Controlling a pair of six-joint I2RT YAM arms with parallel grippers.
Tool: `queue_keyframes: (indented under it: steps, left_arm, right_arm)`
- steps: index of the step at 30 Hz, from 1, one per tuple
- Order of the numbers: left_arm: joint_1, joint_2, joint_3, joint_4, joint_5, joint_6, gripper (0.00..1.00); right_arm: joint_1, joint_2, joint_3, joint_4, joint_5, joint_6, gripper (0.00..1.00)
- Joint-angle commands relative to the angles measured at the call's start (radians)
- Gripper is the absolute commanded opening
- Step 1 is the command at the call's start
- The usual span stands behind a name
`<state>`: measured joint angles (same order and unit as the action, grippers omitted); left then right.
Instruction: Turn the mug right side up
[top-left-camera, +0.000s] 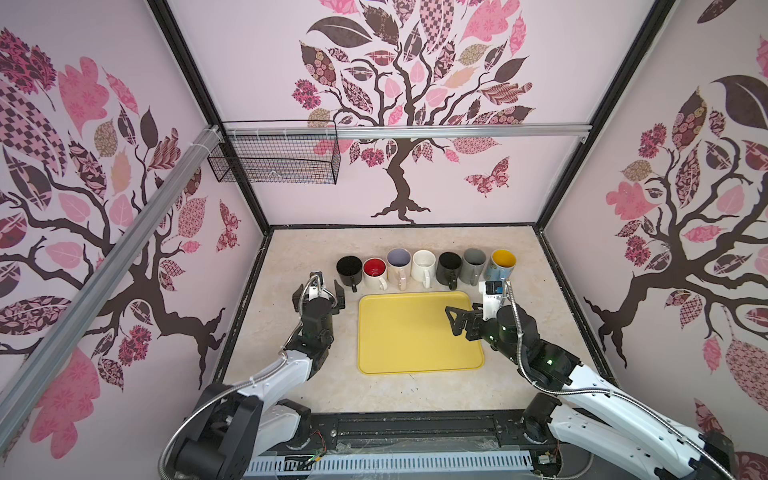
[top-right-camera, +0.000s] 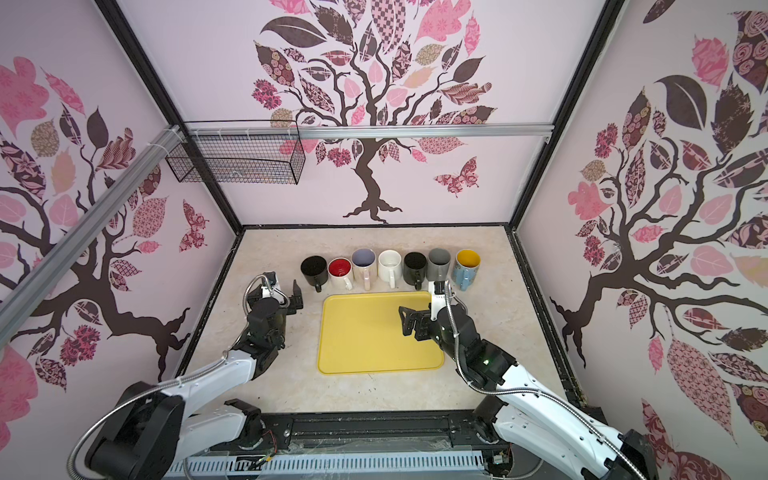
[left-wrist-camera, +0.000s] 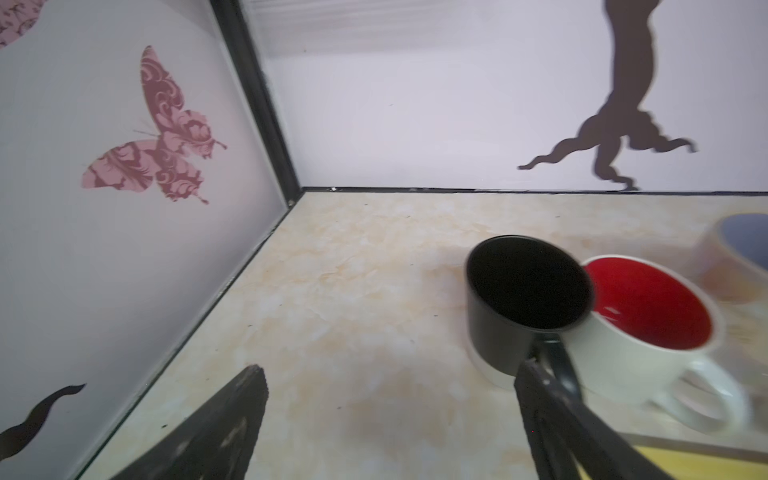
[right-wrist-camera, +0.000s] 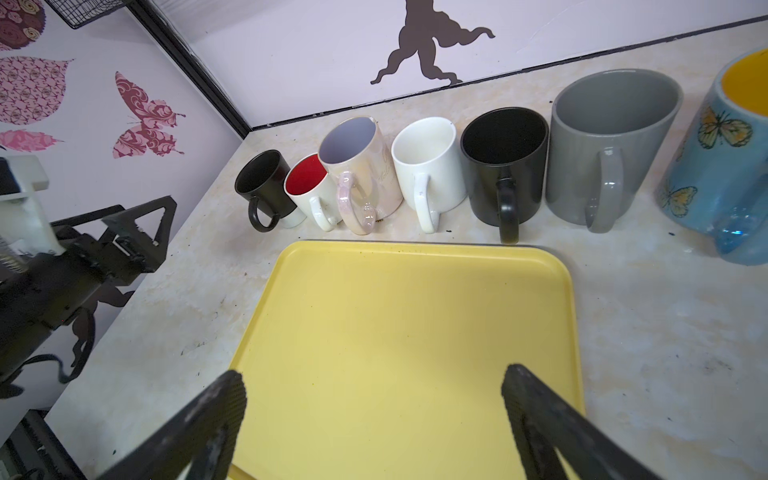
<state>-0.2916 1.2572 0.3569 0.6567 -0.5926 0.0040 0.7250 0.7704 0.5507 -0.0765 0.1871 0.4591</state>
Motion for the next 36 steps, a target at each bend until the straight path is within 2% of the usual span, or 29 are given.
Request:
queue_keyframes:
  steps: [1, 2, 3, 6, 8, 9, 11, 14, 19, 27, 29, 31, 34, 36]
  left_arm:
    - [0.114, 0.148, -0.030, 0.228, -0.044, 0.045, 0.96]
    - [0.117, 0.169, -0.015, 0.226, -0.077, 0.040, 0.96]
    - [0.126, 0.179, -0.015, 0.242, -0.037, 0.043, 0.97]
    - [0.230, 0.237, -0.031, 0.284, 0.271, -0.019, 0.96]
    - [0.244, 0.348, -0.036, 0.440, 0.245, -0.026, 0.96]
    - [0.241, 0.353, -0.038, 0.438, 0.248, -0.019, 0.96]
    - [0.243, 0.300, -0.013, 0.292, 0.259, -0.040, 0.97]
    - [0.241, 0.342, -0.025, 0.396, 0.245, -0.024, 0.97]
    - [0.242, 0.333, -0.015, 0.360, 0.247, -0.029, 0.96]
    - [0.241, 0.337, -0.015, 0.370, 0.247, -0.027, 0.96]
    - [0.241, 0.337, -0.017, 0.370, 0.247, -0.027, 0.96]
    - [0.241, 0.337, -0.017, 0.371, 0.247, -0.027, 0.97]
    - [0.243, 0.337, -0.018, 0.370, 0.246, -0.028, 0.97]
    - [0.243, 0.336, -0.017, 0.368, 0.247, -0.027, 0.96]
  right_arm:
    - [0.001, 0.007, 0.021, 0.033, 0.019, -0.030, 1.00]
    - [0.003, 0.008, 0.012, 0.051, 0.021, -0.036, 1.00]
    - [0.003, 0.007, 0.000, 0.069, 0.024, -0.039, 1.00]
    - [0.004, 0.009, -0.035, 0.125, 0.026, -0.060, 1.00]
    - [0.005, 0.019, -0.047, 0.140, 0.041, -0.070, 1.00]
    - [0.004, 0.027, -0.053, 0.146, 0.052, -0.088, 1.00]
    - [0.004, 0.039, -0.075, 0.171, 0.089, -0.127, 1.00]
    - [0.003, 0.058, -0.108, 0.234, 0.157, -0.170, 1.00]
    - [0.004, 0.095, -0.133, 0.335, 0.245, -0.235, 1.00]
    - [-0.001, 0.157, -0.137, 0.449, 0.462, -0.315, 1.00]
    - [-0.007, 0.196, -0.143, 0.502, 0.540, -0.379, 1.00]
    - [-0.050, 0.270, -0.147, 0.595, 0.605, -0.456, 1.00]
    - [-0.238, 0.420, -0.072, 0.545, 0.516, -0.349, 1.00]
    - [-0.338, 0.492, -0.073, 0.622, 0.468, -0.346, 1.00]
